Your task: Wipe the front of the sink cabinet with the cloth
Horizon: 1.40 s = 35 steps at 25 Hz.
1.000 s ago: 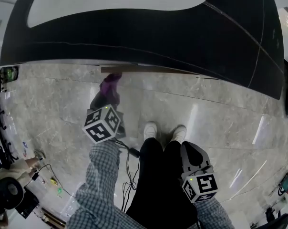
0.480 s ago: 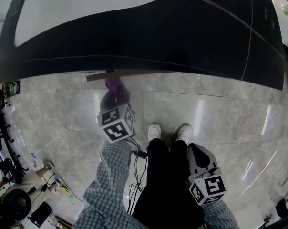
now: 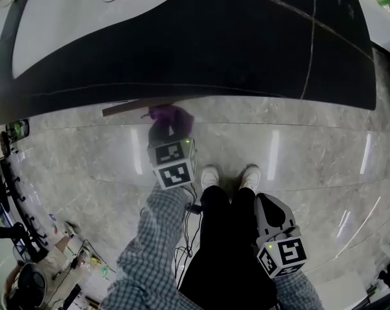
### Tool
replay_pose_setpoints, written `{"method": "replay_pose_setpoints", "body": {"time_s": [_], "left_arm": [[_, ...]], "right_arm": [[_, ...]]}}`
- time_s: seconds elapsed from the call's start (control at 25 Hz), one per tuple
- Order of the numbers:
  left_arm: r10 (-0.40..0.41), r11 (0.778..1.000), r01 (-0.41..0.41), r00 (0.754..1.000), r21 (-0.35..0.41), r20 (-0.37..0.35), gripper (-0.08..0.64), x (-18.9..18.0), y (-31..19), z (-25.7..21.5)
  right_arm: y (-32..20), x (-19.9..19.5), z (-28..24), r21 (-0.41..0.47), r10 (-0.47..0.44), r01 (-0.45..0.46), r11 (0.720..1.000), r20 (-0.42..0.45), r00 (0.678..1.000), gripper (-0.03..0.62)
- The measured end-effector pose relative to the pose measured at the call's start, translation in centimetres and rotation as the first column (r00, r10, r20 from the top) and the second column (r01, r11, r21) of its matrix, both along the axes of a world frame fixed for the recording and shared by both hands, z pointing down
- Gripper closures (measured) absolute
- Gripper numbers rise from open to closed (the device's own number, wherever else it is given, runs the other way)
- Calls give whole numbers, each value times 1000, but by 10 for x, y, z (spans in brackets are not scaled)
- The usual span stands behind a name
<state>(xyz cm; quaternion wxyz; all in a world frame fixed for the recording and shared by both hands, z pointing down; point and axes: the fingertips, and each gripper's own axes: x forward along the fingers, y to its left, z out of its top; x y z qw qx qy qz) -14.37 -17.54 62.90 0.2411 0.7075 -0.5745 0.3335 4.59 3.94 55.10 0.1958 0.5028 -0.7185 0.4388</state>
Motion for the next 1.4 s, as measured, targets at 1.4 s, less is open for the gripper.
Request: {"method": "replay_pose_setpoints", "body": {"time_s": [1.4], "left_arm": [[472,881,-473,875,21,-105,506,244,12,-13]], "right_arm": [[35,75,5,-13,232,-231,973,31,972,574]]}}
